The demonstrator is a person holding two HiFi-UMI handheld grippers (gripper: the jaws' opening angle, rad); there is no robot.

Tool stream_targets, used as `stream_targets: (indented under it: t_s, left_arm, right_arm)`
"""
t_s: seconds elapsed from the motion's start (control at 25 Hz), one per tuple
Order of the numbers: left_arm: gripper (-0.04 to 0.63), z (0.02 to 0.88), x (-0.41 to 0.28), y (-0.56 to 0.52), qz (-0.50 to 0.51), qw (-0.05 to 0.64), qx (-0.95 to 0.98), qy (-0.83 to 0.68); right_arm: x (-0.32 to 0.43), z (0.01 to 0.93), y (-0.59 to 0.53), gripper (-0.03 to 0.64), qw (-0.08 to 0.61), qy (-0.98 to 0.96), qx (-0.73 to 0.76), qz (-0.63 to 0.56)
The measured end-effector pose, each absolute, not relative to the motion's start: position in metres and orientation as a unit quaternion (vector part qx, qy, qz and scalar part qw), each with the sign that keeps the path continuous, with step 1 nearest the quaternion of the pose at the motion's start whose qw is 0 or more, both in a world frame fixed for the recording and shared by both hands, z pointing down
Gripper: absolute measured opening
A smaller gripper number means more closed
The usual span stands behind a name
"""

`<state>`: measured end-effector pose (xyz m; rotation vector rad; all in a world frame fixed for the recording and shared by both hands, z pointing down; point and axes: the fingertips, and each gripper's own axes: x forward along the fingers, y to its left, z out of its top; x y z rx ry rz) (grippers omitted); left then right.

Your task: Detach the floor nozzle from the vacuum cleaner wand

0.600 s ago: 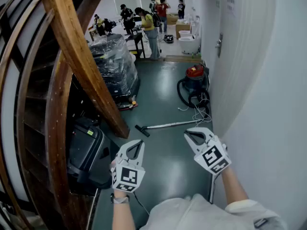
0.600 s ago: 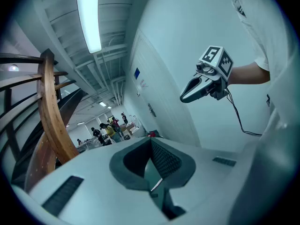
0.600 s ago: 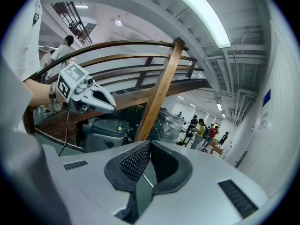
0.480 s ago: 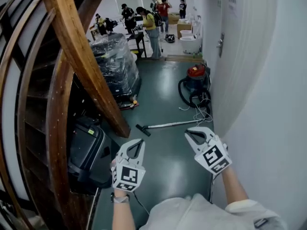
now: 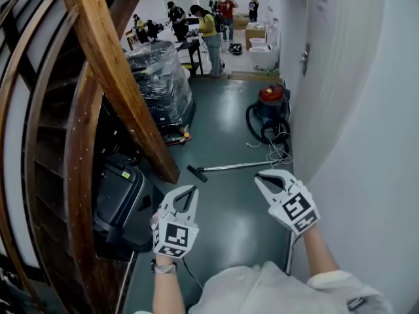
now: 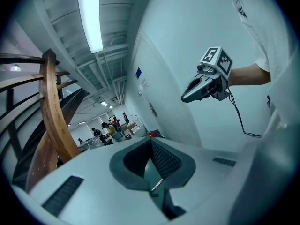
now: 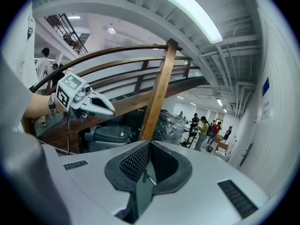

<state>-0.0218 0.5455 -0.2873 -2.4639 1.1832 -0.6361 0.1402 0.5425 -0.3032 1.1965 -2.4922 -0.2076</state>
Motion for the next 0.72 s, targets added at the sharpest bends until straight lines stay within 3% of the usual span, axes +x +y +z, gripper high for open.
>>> stream_targets:
  t_s: [0.16, 0.44, 0.72]
  left_arm:
    - [-0.002, -0.287, -0.029, 0.545, -0.222, 0.164, -0.865, 0.418]
    - [-0.002, -0.284, -0.058, 0.544, -0.218, 0.161, -0.866, 0.421]
    - [-0.002, -0.277, -0.09, 0.542, -0.217, 0.157, -0.874, 0.406]
  right_arm:
    - [0.138, -0.3, 0.536, 0.03, 0.204, -0.875, 0.432, -0.079]
    - [0.109, -0.307, 0.536, 0.03, 0.179, -0.887, 0.416, -0.086]
    - [0.087, -0.292, 0.532, 0.029, 0.187, -0.881, 0.433, -0.024]
